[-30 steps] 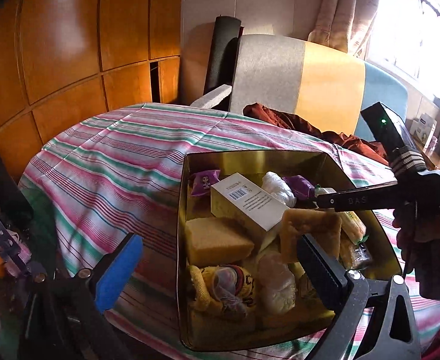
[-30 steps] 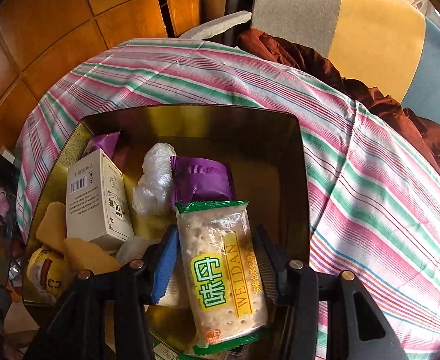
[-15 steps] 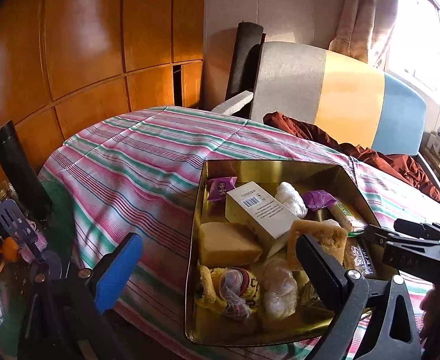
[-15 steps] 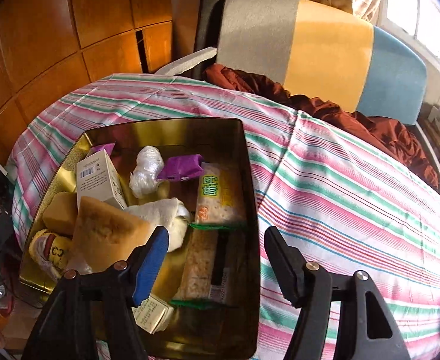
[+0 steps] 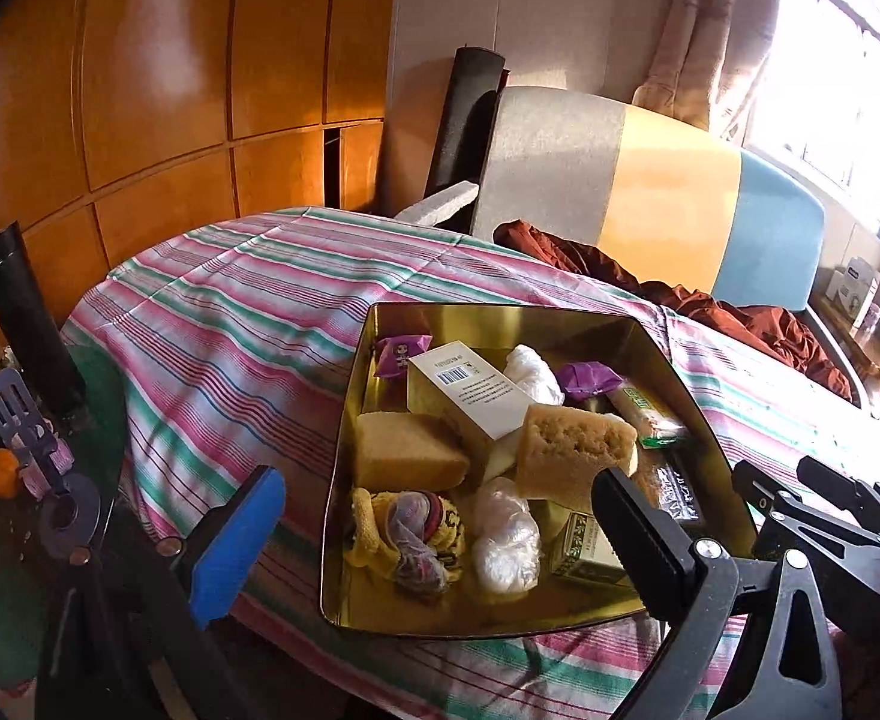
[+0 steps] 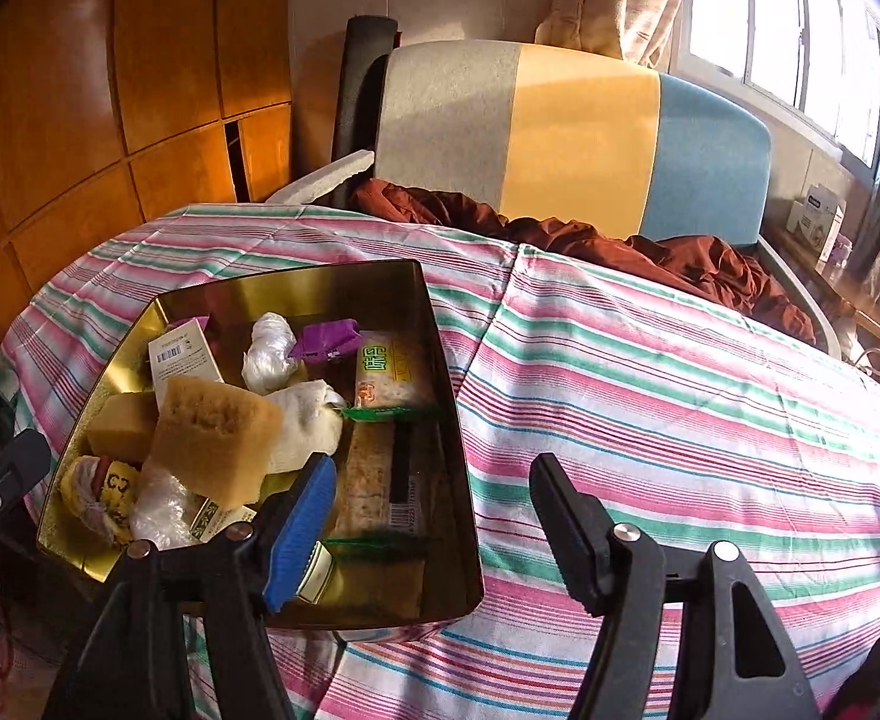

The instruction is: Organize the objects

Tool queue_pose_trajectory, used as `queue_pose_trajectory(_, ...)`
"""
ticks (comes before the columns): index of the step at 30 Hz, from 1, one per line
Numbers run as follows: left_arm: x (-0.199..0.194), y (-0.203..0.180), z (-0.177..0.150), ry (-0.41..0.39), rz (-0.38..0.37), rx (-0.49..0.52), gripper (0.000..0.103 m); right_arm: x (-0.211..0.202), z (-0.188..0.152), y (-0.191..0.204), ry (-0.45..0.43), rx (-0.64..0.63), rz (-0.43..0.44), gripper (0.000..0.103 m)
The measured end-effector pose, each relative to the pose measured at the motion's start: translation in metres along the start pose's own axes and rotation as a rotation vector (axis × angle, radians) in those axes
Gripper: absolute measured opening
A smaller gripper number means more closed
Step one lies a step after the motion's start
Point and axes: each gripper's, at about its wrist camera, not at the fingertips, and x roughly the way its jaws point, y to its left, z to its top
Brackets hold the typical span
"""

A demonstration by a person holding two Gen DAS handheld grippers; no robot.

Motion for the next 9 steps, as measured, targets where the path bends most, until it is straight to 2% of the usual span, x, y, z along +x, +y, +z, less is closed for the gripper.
queue_pose_trajectory(9, -0.0039, 0.0013, -0.0017, -0.023, 0.010, 0.004, 0.103, -0.0017, -0.0026, 0.0113, 0.005, -0.028, 0.013, 0.068)
